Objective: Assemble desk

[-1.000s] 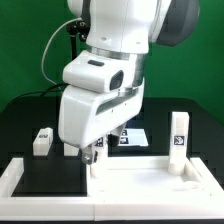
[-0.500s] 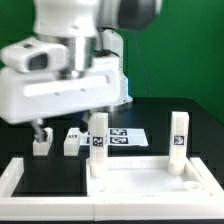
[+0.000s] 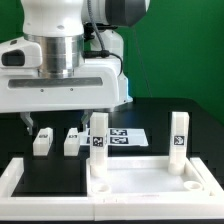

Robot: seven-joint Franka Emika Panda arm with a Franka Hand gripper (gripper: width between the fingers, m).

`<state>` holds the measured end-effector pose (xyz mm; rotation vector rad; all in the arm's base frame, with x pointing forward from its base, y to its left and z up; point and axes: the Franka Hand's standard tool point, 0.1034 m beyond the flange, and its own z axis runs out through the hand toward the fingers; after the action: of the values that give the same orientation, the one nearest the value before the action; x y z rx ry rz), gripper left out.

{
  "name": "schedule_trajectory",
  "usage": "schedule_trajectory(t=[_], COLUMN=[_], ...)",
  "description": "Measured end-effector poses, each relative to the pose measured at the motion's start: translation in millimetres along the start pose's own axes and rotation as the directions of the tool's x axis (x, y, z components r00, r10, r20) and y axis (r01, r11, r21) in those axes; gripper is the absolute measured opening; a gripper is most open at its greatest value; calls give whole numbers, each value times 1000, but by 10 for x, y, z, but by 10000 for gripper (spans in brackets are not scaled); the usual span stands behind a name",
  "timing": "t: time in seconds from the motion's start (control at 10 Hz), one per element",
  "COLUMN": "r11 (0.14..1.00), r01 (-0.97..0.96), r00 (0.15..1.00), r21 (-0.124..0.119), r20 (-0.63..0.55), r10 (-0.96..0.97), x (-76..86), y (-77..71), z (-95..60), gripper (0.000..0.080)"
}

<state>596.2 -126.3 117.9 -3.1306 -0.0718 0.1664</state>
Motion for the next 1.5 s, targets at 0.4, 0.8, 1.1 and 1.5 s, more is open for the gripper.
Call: schedule_trajectory(t=[0.4, 0.8, 1.1, 1.5], r11=[889, 836, 784, 760], r01=[-425, -522, -556, -579], r00=[905, 853, 820, 744], r21=[170, 168, 277, 295], r20=[77, 102, 337, 572], r10=[418, 512, 463, 345], x=[-452, -476, -1001, -1174], y=[308, 295, 390, 363], z=[205, 249, 398, 493], gripper=[648, 648, 648, 648])
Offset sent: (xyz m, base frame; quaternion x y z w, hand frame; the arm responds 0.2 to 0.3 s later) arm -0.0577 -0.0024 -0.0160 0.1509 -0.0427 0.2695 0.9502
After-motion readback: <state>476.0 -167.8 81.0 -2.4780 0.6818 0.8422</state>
